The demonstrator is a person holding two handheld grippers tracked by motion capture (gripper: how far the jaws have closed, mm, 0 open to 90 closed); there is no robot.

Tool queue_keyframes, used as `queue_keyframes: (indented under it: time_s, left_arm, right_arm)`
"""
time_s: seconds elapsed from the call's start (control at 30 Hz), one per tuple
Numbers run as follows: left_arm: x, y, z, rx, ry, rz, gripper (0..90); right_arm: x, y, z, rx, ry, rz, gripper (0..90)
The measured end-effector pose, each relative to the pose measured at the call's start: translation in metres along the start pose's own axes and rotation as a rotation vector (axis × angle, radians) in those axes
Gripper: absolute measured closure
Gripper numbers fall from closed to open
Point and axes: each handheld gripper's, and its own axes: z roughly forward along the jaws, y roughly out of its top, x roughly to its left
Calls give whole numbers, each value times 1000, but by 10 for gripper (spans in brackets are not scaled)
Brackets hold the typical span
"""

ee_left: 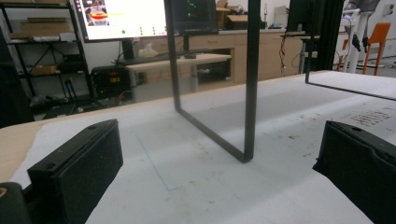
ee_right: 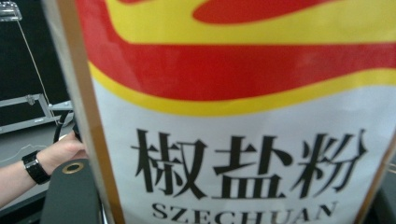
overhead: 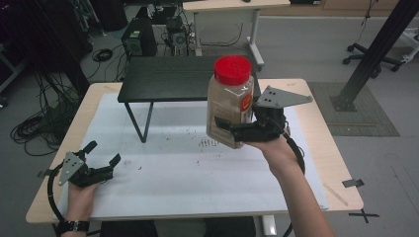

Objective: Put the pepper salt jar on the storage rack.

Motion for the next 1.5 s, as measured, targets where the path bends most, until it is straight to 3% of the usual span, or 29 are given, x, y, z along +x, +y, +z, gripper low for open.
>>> queue_keyframes:
  time_s: [0.67,1.5]
  left_arm:
    - [-1,0,1,0,-7,11,4]
    - [-1,0,0,-2,-7,7,4]
  right_arm:
    - [-2,21,0,-11,-17,-8,254]
    - [-5,29,1,-9,-23,-28,254]
